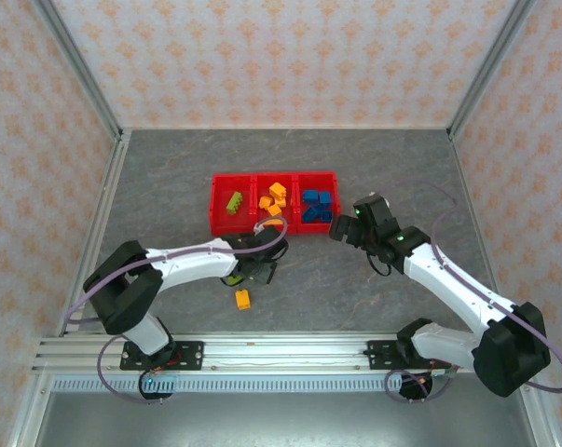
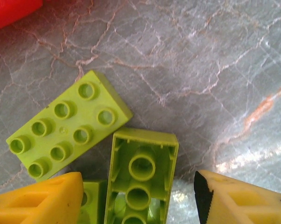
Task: Sort the legos into containers by color
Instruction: Pick up the lego from the middle-left of the table.
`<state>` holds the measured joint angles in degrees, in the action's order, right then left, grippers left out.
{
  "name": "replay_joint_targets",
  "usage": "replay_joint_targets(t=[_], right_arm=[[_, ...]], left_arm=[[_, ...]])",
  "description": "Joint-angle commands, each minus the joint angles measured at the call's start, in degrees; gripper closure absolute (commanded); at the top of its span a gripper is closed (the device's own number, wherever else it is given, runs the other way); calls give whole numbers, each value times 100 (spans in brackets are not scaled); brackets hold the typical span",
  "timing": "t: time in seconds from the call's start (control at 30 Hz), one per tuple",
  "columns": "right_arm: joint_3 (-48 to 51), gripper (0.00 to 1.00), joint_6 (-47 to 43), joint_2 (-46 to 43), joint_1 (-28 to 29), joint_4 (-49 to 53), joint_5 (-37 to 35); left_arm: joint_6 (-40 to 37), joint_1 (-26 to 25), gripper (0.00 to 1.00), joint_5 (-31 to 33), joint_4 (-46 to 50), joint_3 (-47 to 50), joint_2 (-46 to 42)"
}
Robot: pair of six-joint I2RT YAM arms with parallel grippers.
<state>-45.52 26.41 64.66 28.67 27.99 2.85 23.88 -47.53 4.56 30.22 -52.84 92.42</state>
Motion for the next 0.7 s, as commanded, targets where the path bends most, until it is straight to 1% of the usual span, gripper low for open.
replay_joint_targets(t=[0.0,0.3,0.57,0.67], right_arm=[[25,0,18,-20,-27,83,-99],[69,0,-8,-35,-27,58,-153],[52,1,-24,12,-28,31,-153],[39,0,-39,12,-27,48,-162]], left_arm=[[-118,-12,40,131,159,-203,244],[-167,-80,55,130,252,-428,442],[-113,-134,55,242,294,-427,709],[-69,-176,60,443,277,-449,802]])
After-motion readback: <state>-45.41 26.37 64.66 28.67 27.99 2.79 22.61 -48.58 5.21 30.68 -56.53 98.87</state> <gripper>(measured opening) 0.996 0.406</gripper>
